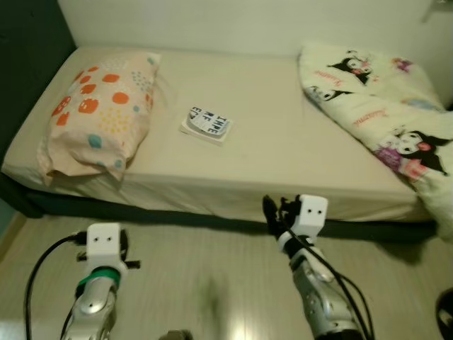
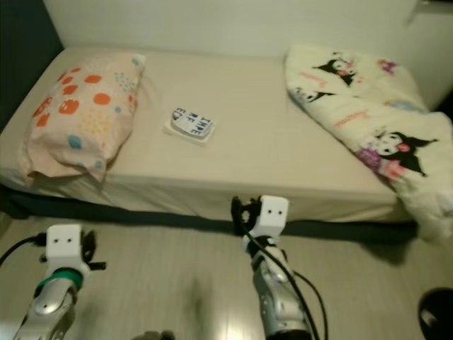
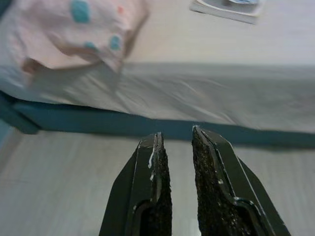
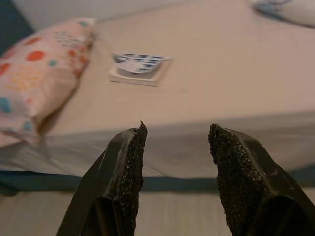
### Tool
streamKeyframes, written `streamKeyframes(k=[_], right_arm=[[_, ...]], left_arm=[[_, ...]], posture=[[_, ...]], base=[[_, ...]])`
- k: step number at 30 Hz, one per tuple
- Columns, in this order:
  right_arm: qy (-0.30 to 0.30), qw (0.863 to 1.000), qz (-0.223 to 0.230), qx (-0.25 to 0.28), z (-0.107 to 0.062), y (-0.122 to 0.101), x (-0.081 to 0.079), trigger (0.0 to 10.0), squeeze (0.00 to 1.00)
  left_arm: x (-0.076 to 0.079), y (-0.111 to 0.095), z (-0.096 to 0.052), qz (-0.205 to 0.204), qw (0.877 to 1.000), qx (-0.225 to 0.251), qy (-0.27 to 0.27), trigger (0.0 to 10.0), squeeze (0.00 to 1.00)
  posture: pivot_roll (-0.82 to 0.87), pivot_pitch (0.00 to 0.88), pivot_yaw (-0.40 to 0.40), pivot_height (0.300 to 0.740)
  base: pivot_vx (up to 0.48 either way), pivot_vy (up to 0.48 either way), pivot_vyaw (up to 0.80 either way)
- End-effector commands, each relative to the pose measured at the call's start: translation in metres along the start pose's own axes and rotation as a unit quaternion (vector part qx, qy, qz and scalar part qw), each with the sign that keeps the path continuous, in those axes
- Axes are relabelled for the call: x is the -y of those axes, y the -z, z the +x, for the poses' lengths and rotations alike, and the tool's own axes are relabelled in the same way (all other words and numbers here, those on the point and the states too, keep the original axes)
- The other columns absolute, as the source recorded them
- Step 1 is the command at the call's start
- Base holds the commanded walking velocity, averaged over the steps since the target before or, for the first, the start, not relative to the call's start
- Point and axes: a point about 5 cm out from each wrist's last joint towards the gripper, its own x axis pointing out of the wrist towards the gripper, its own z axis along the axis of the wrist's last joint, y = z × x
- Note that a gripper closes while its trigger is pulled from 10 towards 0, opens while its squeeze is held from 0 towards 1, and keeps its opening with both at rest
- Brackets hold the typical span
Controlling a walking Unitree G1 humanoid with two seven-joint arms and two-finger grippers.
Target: Clean up the room
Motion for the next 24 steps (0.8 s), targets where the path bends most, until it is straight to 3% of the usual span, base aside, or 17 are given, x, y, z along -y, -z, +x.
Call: streamKeyframes(k=[1,9,15,24], right_arm=[[-0.002,1.000,0.006,-0.012,-0.0012,0.0073,-0.0052,10.0,0.00],[-0.002,1.000,0.005,-0.013,-0.0017,0.0077,-0.0046,10.0,0.00],[-0.002,1.000,0.004,-0.011,-0.0022,0.0072,-0.0038,10.0,0.00],[-0.003,1.000,0.004,-0.012,-0.0030,0.0084,-0.0039,10.0,0.00]], left_arm=[[-0.0063,0.0059,-0.0022,0.005,1.000,-0.013,-0.012,10.0,0.00],[-0.0066,0.0061,-0.0009,0.005,1.000,-0.020,-0.019,10.0,0.00],[-0.0127,0.0079,0.0025,0.001,0.999,-0.028,-0.045,10.0,0.00],[-0.0133,0.0084,0.0031,0.003,0.998,-0.029,-0.047,10.0,0.00]], posture=[[0.12,0.080,0.008,0.740],[0.12,0.083,0.007,0.740],[0.12,0.082,0.009,0.740],[0.12,0.086,0.014,0.740]], base=[[-0.319,0.000,0.00],[0.000,0.000,0.00],[0.390,0.274,0.00],[0.415,0.027,0.00]])
